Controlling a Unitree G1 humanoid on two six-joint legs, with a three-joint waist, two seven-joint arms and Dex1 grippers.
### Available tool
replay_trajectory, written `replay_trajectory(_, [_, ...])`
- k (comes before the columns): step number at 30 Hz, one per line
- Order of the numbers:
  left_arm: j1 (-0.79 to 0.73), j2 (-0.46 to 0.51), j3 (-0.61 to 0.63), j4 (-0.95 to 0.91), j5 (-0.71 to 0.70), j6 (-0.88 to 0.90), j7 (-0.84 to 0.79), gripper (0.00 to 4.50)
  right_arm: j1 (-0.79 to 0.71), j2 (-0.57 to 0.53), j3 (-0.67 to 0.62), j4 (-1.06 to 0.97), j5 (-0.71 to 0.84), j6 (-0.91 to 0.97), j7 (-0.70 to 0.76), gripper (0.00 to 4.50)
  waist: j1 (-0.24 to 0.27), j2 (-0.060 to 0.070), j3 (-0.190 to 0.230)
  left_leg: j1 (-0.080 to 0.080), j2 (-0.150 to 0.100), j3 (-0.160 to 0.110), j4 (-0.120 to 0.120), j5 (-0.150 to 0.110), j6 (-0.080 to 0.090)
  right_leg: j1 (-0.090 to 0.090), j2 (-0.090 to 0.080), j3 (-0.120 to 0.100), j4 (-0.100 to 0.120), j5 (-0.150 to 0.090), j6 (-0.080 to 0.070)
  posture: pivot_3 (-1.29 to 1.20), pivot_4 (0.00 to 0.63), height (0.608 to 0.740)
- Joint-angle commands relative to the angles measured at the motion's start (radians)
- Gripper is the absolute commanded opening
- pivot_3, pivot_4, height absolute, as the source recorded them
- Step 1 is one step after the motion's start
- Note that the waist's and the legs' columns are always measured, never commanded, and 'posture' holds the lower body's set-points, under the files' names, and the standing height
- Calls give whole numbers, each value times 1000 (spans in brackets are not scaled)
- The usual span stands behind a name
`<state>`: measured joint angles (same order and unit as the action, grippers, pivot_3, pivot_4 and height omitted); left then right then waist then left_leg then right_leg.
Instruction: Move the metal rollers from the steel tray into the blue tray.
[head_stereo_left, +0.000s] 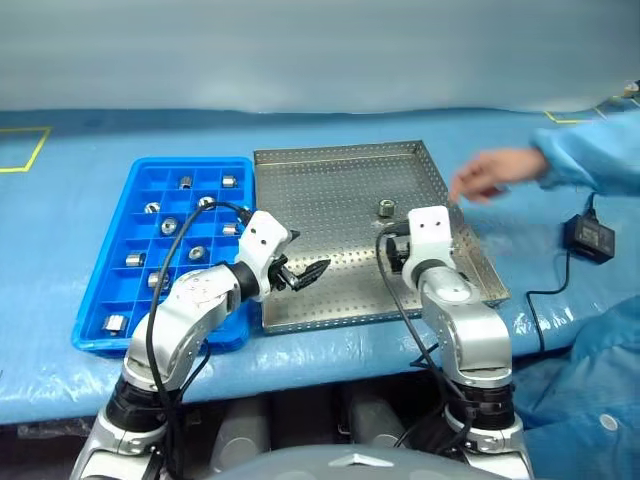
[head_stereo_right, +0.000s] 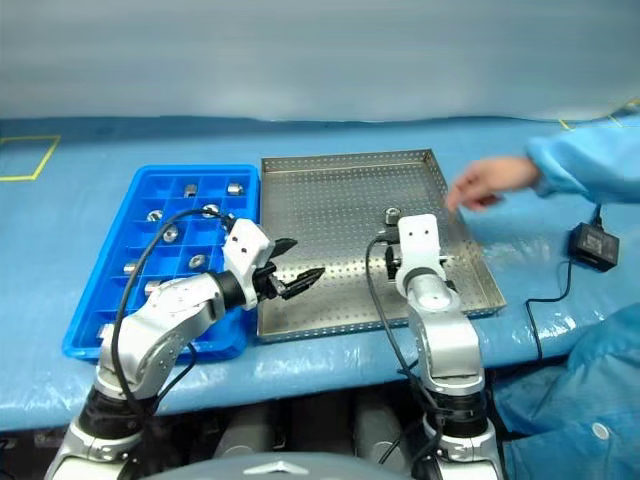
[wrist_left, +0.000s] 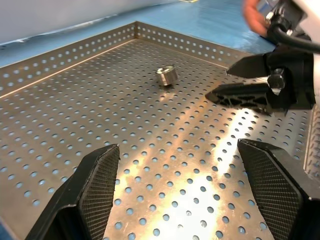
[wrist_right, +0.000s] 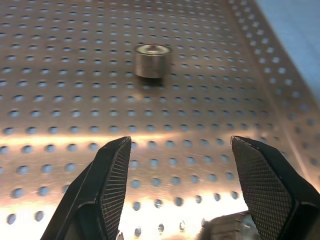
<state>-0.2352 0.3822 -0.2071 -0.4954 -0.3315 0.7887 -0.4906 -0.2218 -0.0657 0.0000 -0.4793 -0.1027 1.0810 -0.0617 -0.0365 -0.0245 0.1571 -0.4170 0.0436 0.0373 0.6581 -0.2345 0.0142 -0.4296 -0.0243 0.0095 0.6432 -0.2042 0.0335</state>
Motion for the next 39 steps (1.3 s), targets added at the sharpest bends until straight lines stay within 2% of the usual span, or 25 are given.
replay_trajectory(1, [-25, -4, -15, 0, 3, -38, -18, 4111, 9, 9, -50, -40, -24, 3, -39, 3354, -8, 0, 0, 0, 0, 1, 0, 0, 0, 0, 0, 1, 0, 0, 0, -106, 150, 740])
replay_trajectory(9, [-11, -11, -16, -3, 2, -39, -14, 4111, 49, 79, -120, 10, -8, 10, -74, 3354, -32, 0, 0, 2, 1, 2, 0, 0, 0, 0, 1, 2, 1, 1, 1, -92, 150, 740])
replay_trajectory(19, [5, -1, 2, -24, 5, -31, 4, 4111, 25, 156, -192, 76, 48, -10, -71, 3354, -25, 0, 0, 2, 1, 2, 0, 0, 0, 0, 0, 3, 1, 1, 1, -66, 150, 740])
replay_trajectory(21, [8, 1, 6, -27, 6, -29, 9, 4111, 19, 161, -197, 76, 58, -2, -73, 2957, -23, 0, 0, 2, 1, 2, 0, 0, 0, 0, 0, 3, 1, 1, 1, -59, 150, 740])
replay_trajectory(24, [10, 4, 10, -30, 5, -26, 15, 4111, 14, 151, -183, 72, 62, 12, -71, 2128, -23, 0, 0, 2, 1, 2, 0, 0, 0, 0, 0, 3, 1, 1, 1, -55, 150, 740])
replay_trajectory(33, [18, 15, 27, -41, 2, -20, 24, 4111, 2, 156, -158, 44, 93, 15, -51, 2128, -24, 0, 0, 2, 1, 2, 0, 0, 0, 0, 1, 3, 1, 1, 1, -46, 150, 740])
replay_trajectory(36, [29, 24, 49, -54, 1, -17, 34, 4111, -14, 146, -117, 8, 142, 16, 13, 2128, -25, 0, 0, 2, 1, 2, 0, 0, 0, 0, 1, 3, 1, 1, 1, -38, 150, 740])
replay_trajectory(39, [53, 51, 109, -79, 15, 4, 69, 4111, -33, 108, -15, -49, 206, 30, 117, 2128, -28, 1, 0, 2, 1, 2, -1, 0, 0, 0, 1, 3, 1, 1, 1, -22, 150, 740])
